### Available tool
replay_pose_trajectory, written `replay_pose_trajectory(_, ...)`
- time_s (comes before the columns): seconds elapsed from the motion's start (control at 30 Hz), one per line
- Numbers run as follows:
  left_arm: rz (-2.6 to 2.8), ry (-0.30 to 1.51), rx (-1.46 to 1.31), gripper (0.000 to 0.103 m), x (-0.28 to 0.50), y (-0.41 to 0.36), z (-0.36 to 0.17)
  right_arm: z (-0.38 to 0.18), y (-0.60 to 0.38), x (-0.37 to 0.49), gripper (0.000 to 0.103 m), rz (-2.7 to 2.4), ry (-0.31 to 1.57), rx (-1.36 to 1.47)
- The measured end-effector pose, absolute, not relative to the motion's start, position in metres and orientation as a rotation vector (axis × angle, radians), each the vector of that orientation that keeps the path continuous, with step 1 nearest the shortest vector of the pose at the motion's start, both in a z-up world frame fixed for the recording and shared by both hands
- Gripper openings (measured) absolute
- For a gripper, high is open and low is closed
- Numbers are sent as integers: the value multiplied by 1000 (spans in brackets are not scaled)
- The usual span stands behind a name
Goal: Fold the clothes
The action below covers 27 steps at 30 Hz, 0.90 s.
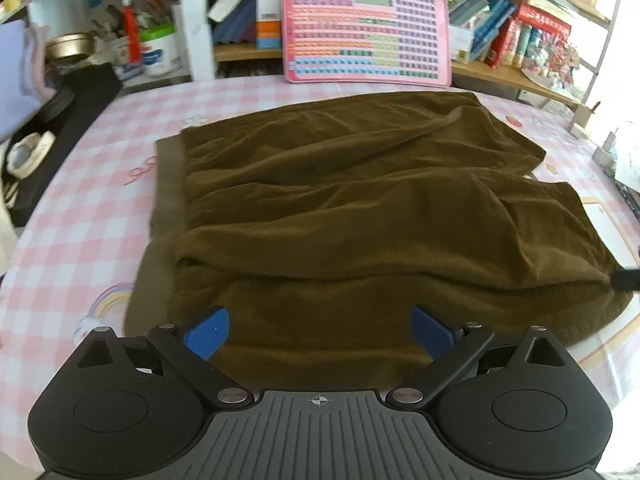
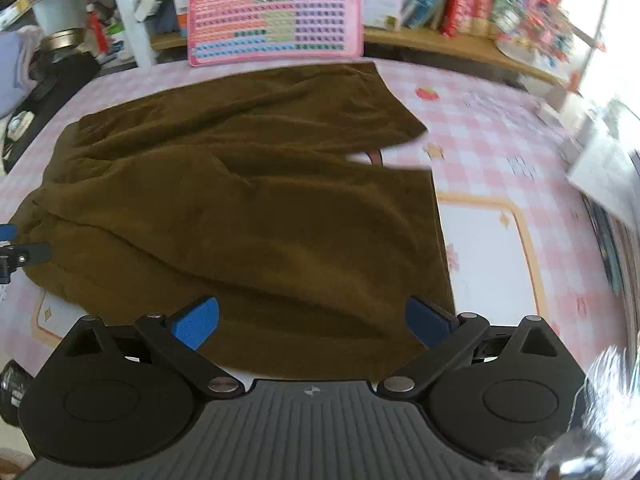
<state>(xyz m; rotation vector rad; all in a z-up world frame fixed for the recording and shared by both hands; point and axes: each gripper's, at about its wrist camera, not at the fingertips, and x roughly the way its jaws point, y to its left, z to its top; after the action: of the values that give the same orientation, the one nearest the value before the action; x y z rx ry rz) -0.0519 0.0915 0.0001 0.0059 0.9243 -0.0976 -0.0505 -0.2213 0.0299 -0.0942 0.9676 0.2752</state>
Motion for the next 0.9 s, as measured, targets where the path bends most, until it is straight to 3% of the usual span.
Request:
replay_pose_trajectory(0.33, -4, 885, -64, 99, 4, 80, -3, 38, -258, 64, 101, 434, 844, -151)
replay_pose_trajectory(0.63, 107, 896, -1, 99, 61, 95, -3, 29, -261, 190, 99, 632, 780, -201)
replay_pose_trajectory(0.9, 125, 889, 102, 99, 97, 103, -1, 10, -244, 253, 98, 746, 779, -300)
